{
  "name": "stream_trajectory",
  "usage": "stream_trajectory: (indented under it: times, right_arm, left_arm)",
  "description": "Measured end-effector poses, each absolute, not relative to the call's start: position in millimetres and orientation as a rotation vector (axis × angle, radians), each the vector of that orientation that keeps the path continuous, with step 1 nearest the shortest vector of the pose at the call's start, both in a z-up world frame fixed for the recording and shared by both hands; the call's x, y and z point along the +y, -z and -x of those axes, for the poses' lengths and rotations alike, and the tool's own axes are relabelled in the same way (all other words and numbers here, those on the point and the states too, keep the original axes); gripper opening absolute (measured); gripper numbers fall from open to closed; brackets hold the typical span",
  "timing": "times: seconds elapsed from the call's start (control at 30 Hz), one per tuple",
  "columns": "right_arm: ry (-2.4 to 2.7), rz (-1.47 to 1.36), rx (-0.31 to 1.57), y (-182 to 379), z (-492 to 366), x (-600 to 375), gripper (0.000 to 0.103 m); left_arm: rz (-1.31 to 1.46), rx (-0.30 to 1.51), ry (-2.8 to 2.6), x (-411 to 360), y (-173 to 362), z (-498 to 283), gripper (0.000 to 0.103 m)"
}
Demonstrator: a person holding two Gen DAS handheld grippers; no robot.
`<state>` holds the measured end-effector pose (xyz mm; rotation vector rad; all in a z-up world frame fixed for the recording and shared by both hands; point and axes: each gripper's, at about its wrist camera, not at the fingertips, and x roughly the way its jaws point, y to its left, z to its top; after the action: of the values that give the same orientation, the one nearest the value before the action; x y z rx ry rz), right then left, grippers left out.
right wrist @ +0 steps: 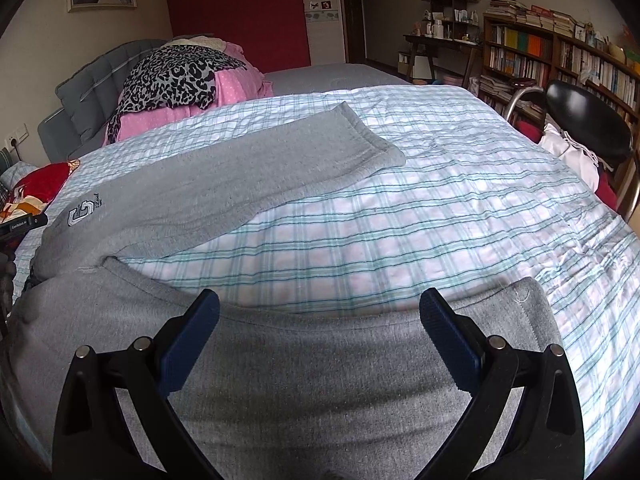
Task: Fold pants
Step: 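Lower the left tool onto the waistband by the G logo and close it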
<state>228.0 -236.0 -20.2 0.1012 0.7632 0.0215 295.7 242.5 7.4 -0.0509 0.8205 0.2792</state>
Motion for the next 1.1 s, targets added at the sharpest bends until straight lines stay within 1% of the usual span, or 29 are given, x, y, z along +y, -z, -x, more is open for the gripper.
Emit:
stream_trajectory:
  times: [0.23,0.57,0.9,0.93,0.97,1.0,1.07,1.1]
  right_arm:
    - [-0.035,-0.087,0.786,24.8,-250.8,-229.9,0.101]
    - [-0.053,-0.077,0.824,36.8,-267.7,-221.0,0.101]
    - [-0.060,-0.012,0.800,35.1,-286.2,-207.3,0.101]
    - [-0.059,0.000,0.806,36.0,-290.2,-206.2,0.101]
    - [-0.062,0.007,0.810,36.5,-294.1,-205.6,0.101]
    - [-0.068,0.015,0.811,36.9,-297.5,-204.7,0.101]
    - [-0.084,0.028,0.816,37.8,-305.6,-201.7,0.101]
    - [-0.097,0.027,0.819,38.7,-310.1,-200.9,0.101]
  left_arm:
    - [0.116,0.871,-0.333,288.7,8.8,-342.2,0.098]
    - [0.223,0.979,-0.322,317.5,61.6,-368.1,0.098]
    - [0.252,0.976,-0.275,320.4,63.3,-363.3,0.098]
    - [0.254,0.965,-0.269,319.3,62.6,-362.2,0.096]
    - [0.257,0.952,-0.260,318.4,61.4,-360.5,0.087]
    - [0.255,0.939,-0.254,316.9,59.8,-358.4,0.082]
    - [0.254,0.919,-0.244,314.4,57.5,-356.5,0.063]
    - [0.254,0.912,-0.245,313.7,56.4,-355.8,0.059]
